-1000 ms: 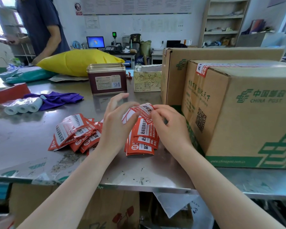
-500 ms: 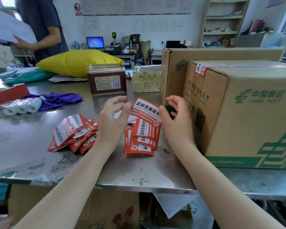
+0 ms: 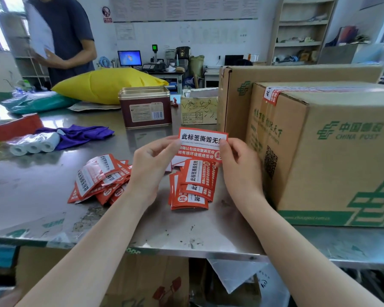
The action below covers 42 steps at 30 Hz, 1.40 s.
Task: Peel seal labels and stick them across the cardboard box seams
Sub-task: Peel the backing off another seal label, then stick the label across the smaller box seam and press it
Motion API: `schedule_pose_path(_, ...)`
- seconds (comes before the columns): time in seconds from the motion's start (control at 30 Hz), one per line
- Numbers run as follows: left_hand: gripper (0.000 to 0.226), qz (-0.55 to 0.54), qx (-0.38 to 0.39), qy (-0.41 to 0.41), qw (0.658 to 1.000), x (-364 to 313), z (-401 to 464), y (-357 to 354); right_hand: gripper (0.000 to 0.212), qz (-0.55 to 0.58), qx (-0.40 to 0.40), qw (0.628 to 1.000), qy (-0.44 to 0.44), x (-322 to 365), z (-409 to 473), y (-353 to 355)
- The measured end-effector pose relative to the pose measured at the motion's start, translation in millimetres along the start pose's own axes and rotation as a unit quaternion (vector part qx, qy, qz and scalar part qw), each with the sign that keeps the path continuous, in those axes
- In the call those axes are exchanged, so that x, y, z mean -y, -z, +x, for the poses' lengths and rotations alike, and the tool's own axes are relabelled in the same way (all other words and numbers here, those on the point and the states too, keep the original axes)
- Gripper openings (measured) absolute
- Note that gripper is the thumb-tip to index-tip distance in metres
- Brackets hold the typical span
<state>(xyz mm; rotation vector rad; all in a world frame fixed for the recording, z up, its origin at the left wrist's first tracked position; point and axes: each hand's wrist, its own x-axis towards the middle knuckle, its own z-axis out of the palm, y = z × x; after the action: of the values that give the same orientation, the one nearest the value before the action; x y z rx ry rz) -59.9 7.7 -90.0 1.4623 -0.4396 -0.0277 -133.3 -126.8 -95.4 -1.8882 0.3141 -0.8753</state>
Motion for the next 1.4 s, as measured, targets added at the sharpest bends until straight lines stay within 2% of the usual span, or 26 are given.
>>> schedule_pose_path(0.2,0.010,0.068,-0.032,-0.032,0.997,4,3,4,0.025,-0.076,-0.018,0.995,0.066,5,-5,-2)
schedule_pose_path(0.33,0.003,0.127,-0.061,-0.049,0.989,10,7,3,0.033,-0.132,-0.002,0.986,0.105,9,-6,-6)
schedule_pose_path(0.47,0.012,0.171,-0.088,-0.073,0.979,6,5,0,0.037,-0.192,0.013,0.970,0.148,22,-6,-2)
schedule_pose_path(0.63,0.014,0.140,-0.098,-0.089,0.981,-26,8,-16,0.032,-0.219,-0.073,0.925,0.302,58,12,14)
schedule_pose_path(0.77,0.020,0.074,-0.070,-0.103,0.989,-71,15,-39,0.032,-0.247,-0.168,0.891,0.341,103,30,38)
schedule_pose_path(0.93,0.025,0.049,-0.043,-0.135,0.989,-123,22,-75,0.034,-0.258,-0.204,0.887,0.324,138,48,77)
schedule_pose_path(1.07,0.028,0.069,-0.020,-0.151,0.986,-154,20,-109,0.033,-0.276,-0.220,0.889,0.290,154,65,120)
schedule_pose_path(1.27,0.027,0.147,0.079,-0.127,0.978,-177,9,-163,0.037,-0.292,-0.210,0.918,0.169,132,87,189)
schedule_pose_path(1.4,0.044,0.202,0.139,-0.095,0.965,-177,5,-202,0.039,-0.287,-0.196,0.934,0.089,105,96,232)
